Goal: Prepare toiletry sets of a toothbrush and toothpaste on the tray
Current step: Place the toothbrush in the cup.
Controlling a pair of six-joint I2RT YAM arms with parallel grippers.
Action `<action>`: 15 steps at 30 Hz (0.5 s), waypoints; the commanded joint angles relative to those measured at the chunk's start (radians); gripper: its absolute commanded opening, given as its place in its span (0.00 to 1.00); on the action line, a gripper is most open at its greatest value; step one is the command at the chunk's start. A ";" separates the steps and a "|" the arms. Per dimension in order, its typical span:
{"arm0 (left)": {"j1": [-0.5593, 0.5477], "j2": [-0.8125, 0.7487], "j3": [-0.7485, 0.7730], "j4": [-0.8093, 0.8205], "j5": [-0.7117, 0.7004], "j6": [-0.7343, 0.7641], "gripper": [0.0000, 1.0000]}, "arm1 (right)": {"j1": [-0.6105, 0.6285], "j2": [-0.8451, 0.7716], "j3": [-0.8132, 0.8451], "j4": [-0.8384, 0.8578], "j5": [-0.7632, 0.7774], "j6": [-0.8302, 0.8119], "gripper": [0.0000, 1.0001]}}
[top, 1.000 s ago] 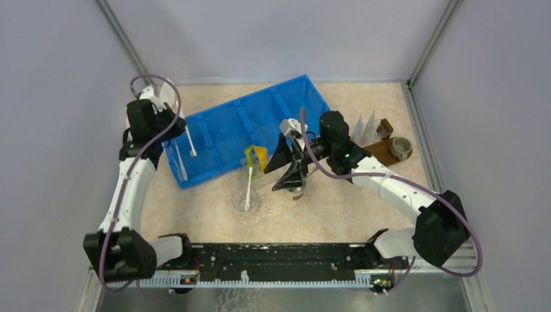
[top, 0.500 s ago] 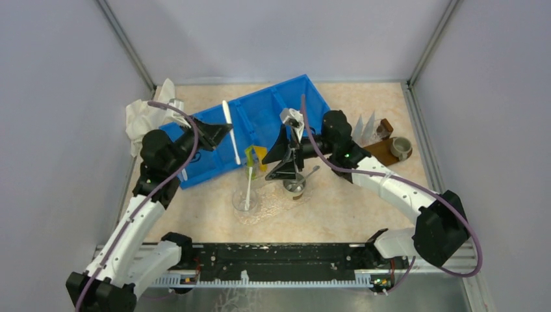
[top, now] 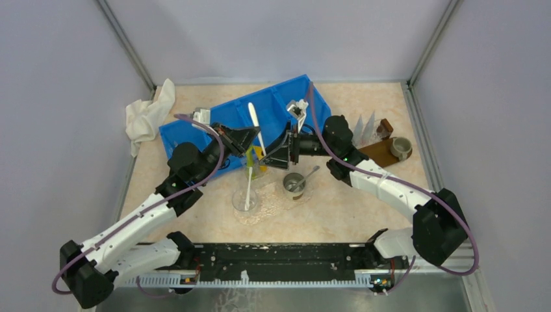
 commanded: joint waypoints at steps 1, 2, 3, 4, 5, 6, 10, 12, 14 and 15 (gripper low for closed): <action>-0.075 0.029 0.005 0.093 -0.132 0.003 0.00 | 0.008 0.002 0.033 -0.026 0.077 -0.048 0.62; -0.087 0.034 0.008 0.094 -0.142 0.003 0.00 | 0.009 0.001 0.041 -0.055 0.091 -0.072 0.61; -0.097 0.038 0.010 0.098 -0.147 0.003 0.00 | 0.008 0.001 0.046 -0.073 0.099 -0.089 0.60; -0.104 0.042 0.010 0.099 -0.149 0.004 0.00 | 0.009 -0.001 0.049 -0.081 0.100 -0.096 0.57; -0.109 0.045 0.012 0.099 -0.151 0.003 0.00 | 0.009 -0.002 0.050 -0.081 0.099 -0.100 0.50; -0.116 0.046 0.013 0.100 -0.151 0.002 0.00 | 0.009 -0.002 0.050 -0.082 0.096 -0.105 0.37; -0.122 0.036 0.005 0.106 -0.138 0.028 0.19 | 0.007 -0.011 0.067 -0.114 0.055 -0.143 0.00; -0.121 0.010 -0.011 0.107 -0.138 0.060 0.46 | -0.002 -0.021 0.079 -0.130 0.000 -0.162 0.00; -0.122 -0.039 -0.039 0.124 -0.126 0.109 0.63 | -0.027 -0.033 0.086 -0.137 -0.061 -0.178 0.00; -0.122 -0.067 -0.058 0.136 -0.120 0.138 0.73 | -0.047 -0.038 0.088 -0.138 -0.098 -0.188 0.00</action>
